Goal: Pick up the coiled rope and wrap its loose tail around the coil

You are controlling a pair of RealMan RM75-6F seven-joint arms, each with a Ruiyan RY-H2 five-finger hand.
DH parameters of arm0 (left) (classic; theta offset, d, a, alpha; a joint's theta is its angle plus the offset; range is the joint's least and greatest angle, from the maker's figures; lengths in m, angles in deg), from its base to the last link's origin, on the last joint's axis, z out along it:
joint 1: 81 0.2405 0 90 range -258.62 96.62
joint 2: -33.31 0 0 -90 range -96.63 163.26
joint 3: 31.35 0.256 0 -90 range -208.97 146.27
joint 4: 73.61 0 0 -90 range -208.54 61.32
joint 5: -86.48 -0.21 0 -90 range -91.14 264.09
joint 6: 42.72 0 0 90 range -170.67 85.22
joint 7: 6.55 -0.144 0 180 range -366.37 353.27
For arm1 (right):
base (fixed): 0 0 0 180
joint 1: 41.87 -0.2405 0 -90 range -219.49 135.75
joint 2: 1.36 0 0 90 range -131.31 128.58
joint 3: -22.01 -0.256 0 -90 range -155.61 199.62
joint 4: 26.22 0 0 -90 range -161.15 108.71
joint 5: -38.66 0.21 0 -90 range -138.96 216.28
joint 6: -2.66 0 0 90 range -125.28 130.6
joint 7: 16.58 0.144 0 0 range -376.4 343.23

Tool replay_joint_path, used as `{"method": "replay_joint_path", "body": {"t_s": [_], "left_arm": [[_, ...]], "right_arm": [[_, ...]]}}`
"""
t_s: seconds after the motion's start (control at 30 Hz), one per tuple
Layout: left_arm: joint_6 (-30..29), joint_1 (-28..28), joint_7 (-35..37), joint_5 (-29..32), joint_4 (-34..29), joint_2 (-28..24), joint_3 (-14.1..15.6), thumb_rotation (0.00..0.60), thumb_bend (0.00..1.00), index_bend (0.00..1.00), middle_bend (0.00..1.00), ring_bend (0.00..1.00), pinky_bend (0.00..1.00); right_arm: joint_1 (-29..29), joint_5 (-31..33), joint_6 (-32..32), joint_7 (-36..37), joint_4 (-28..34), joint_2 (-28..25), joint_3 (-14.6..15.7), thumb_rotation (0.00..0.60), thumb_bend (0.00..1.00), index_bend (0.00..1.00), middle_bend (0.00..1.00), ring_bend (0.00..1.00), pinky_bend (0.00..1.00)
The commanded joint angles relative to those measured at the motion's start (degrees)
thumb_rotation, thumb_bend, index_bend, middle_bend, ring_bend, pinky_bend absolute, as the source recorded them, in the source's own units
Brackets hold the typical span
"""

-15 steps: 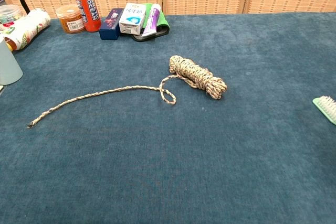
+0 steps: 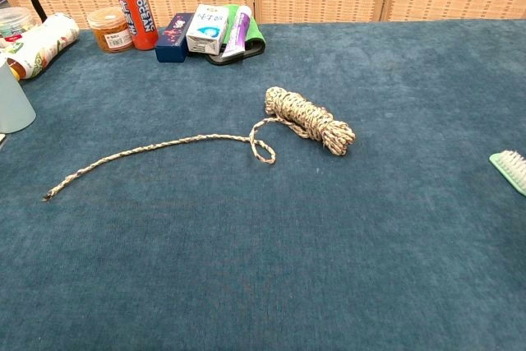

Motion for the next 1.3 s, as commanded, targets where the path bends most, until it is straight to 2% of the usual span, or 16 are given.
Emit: {"method": "replay_joint_path", "body": {"t_s": [0.03, 0.2, 0.33, 0.5, 0.63, 1.03, 1.3], "left_arm": [[1.36, -1.47, 0.26, 1.24, 0.68, 1.70, -1.59, 0.600, 0.00, 0.00, 0.00, 0.00, 0.00], [4.39, -4.48, -2.25, 4.93, 0.05, 4.27, -5.00, 0.600, 0.03, 0.00, 0.00, 0.00, 0.00], [8.89, -8.03, -6.84, 10.52, -0.74, 6.97, -8.27, 0.600, 0.05, 0.01, 0.00, 0.00, 0.00], [14.04, -11.86, -10.78, 17.03, -0.90, 9.46, -10.91, 0.600, 0.11, 0.15, 0.00, 0.00, 0.00], [18.68, -15.86, -14.85, 24.20, -0.02, 12.41, -13.22, 0.600, 0.21, 0.22, 0.00, 0.00, 0.00], [20.00, -22.66, -25.06, 32.74, 2.29, 20.34, -15.73, 0.600, 0.28, 0.32, 0.00, 0.00, 0.00], [20.95, -28.50, -30.29, 39.40, 8.11, 28.30, -17.52, 0.600, 0.29, 0.34, 0.00, 0.00, 0.00]], "right_arm": [[-0.06, -0.01, 0.05, 0.58, 0.52, -0.49, -0.09, 0.600, 0.00, 0.00, 0.00, 0.00, 0.00], [-0.02, 0.08, -0.06, 1.57, 0.96, -1.13, 0.12, 0.600, 0.00, 0.00, 0.00, 0.00, 0.00], [-0.12, 0.24, -0.29, 2.39, 1.30, -1.61, 0.16, 0.600, 0.00, 0.00, 0.00, 0.00, 0.00], [-0.18, 0.13, -0.51, 3.34, 1.71, -2.20, 0.40, 0.600, 0.00, 0.00, 0.00, 0.00, 0.00], [-0.27, 0.27, -0.78, 4.41, 2.00, -2.72, 0.53, 0.600, 0.00, 0.00, 0.00, 0.00, 0.00], [-0.73, 1.26, -1.80, 6.68, 2.41, -3.90, 0.46, 0.600, 0.00, 0.00, 0.00, 0.00, 0.00], [-0.93, 1.84, -2.15, 8.01, 2.74, -4.68, 0.34, 0.600, 0.00, 0.00, 0.00, 0.00, 0.00]]}}
